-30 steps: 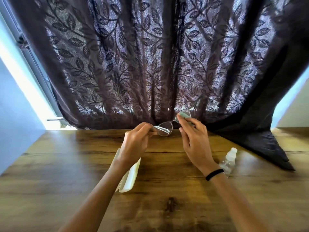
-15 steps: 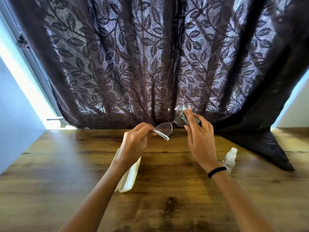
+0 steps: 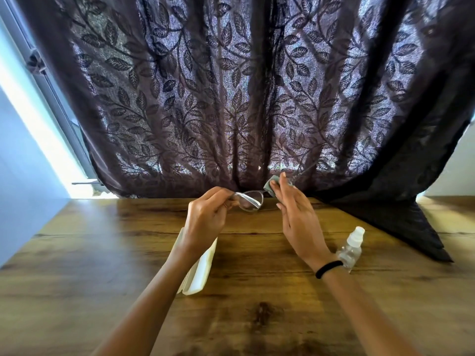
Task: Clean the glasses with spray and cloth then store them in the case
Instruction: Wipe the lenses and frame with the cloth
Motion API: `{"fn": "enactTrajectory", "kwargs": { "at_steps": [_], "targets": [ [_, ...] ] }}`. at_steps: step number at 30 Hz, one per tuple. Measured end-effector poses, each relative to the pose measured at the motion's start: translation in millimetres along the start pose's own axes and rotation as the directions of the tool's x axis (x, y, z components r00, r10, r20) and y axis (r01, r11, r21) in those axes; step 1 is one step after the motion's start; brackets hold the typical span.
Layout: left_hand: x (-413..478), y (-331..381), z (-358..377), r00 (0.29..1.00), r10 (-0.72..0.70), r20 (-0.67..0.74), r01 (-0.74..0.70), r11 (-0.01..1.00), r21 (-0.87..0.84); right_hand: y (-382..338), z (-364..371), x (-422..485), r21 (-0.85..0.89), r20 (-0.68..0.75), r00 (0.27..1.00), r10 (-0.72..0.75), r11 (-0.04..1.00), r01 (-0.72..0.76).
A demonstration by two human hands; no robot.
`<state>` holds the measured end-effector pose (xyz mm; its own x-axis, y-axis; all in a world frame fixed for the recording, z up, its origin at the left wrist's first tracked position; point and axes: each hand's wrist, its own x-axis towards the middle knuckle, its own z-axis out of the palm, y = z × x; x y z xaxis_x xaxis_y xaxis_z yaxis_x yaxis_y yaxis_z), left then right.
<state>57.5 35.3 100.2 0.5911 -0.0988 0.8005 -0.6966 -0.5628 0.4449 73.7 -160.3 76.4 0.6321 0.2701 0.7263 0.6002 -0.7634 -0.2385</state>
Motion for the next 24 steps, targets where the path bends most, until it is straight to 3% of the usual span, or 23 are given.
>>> {"fn": "enactTrajectory", "kwargs": {
  "at_steps": [6, 12, 18, 24],
  "targets": [
    [-2, -1, -1, 0.999, -0.032, -0.009, 0.032, 0.999, 0.0, 7, -5, 2, -0.085, -0.035, 0.999, 0.042, 0.995, -0.045],
    [-2, -1, 3, 0.999, -0.045, -0.028, 0.045, 0.999, 0.007, 3, 0, -3, -0.005, -0.036, 0.995, 0.097, 0.995, -0.097],
    [-1, 3, 3, 0.997, -0.014, -0.08, 0.015, 1.0, 0.018, -8, 7, -5, 0.091, -0.009, 0.998, 0.062, 0.994, -0.061],
    [-2, 2, 2, 0.995, -0.041, -0.094, 0.038, 0.999, -0.025, 2, -1, -4, 0.049, -0.073, 0.997, 0.02, 0.999, -0.016]
  ]
}}
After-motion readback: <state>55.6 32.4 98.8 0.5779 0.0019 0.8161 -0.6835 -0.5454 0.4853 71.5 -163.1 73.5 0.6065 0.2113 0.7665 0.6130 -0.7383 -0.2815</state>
